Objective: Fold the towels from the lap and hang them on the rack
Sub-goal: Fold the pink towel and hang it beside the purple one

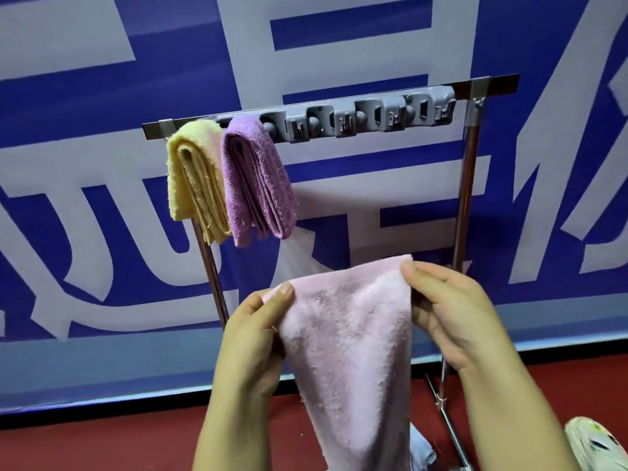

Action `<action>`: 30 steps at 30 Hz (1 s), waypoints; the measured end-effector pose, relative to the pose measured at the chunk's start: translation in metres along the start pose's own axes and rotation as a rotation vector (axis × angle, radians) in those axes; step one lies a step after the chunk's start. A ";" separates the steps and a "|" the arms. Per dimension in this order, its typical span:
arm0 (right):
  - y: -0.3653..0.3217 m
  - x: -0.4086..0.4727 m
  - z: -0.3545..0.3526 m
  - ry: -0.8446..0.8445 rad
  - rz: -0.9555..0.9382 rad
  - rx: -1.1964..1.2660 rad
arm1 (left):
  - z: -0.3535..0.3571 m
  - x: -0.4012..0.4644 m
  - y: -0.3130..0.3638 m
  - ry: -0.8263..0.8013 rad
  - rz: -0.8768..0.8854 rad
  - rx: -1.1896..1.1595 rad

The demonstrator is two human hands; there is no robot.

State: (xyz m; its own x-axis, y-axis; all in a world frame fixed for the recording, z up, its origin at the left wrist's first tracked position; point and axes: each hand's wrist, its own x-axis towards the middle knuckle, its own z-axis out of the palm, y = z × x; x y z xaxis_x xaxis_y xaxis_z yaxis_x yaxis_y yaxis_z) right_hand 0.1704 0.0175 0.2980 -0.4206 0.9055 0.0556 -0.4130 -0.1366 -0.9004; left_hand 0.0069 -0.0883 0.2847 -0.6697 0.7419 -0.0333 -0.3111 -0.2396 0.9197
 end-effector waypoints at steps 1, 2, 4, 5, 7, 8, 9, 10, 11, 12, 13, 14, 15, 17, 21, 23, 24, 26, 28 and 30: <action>0.001 -0.002 0.002 0.029 -0.042 -0.041 | 0.002 -0.002 -0.001 0.002 0.010 -0.007; 0.000 -0.004 0.003 0.054 -0.083 -0.078 | 0.005 -0.005 -0.001 -0.007 0.019 -0.015; -0.001 -0.008 0.006 0.094 -0.152 -0.131 | 0.012 -0.013 0.002 -0.031 0.043 -0.018; -0.001 -0.010 0.008 0.110 -0.185 -0.160 | 0.016 -0.017 0.005 -0.042 0.057 -0.022; -0.001 -0.014 0.012 0.122 -0.243 -0.236 | 0.022 -0.025 0.007 -0.073 0.083 -0.030; -0.001 -0.016 0.015 0.119 -0.258 -0.261 | 0.025 -0.029 0.008 -0.084 0.093 -0.021; -0.001 -0.018 0.017 0.110 -0.263 -0.272 | 0.027 -0.031 0.009 -0.090 0.104 -0.007; -0.001 -0.019 0.019 0.099 -0.262 -0.270 | 0.028 -0.032 0.010 -0.087 0.117 0.007; -0.001 -0.020 0.020 0.089 -0.249 -0.248 | 0.027 -0.032 0.011 -0.068 0.129 0.022; -0.003 -0.019 0.019 0.084 -0.217 -0.201 | 0.025 -0.031 0.011 -0.035 0.139 0.037; -0.004 -0.017 0.016 0.081 -0.167 -0.120 | 0.023 -0.029 0.012 0.009 0.144 0.051; -0.006 -0.015 0.012 0.074 -0.106 -0.015 | 0.020 -0.027 0.013 0.053 0.143 0.058; -0.008 -0.012 0.009 0.059 -0.044 0.086 | 0.016 -0.026 0.014 0.079 0.134 0.058; -0.008 -0.007 0.005 0.016 0.063 0.197 | 0.012 -0.027 0.018 0.055 0.108 0.050; 0.001 0.000 0.004 0.025 0.109 0.242 | 0.007 -0.034 0.031 -0.204 0.089 0.126; 0.001 0.001 0.004 0.048 0.096 0.255 | 0.001 -0.037 0.039 -0.363 0.093 0.211; 0.001 0.001 0.004 0.058 0.092 0.260 | 0.000 -0.038 0.042 -0.441 0.098 0.243; 0.003 0.001 0.006 0.068 0.081 0.268 | -0.004 -0.040 0.048 -0.576 0.117 0.307; 0.004 -0.001 0.009 0.064 0.063 0.270 | -0.007 -0.042 0.053 -0.677 0.169 0.460; 0.004 -0.003 0.011 0.054 0.037 0.230 | -0.004 -0.047 0.055 -0.775 0.214 0.625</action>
State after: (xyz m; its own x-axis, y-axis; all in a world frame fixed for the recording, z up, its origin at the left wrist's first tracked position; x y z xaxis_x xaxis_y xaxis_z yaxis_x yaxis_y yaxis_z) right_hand 0.1611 0.0093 0.2991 -0.3975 0.9176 -0.0039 -0.5743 -0.2521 -0.7789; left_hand 0.0186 -0.1389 0.3356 0.0198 0.9766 0.2143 0.3204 -0.2092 0.9239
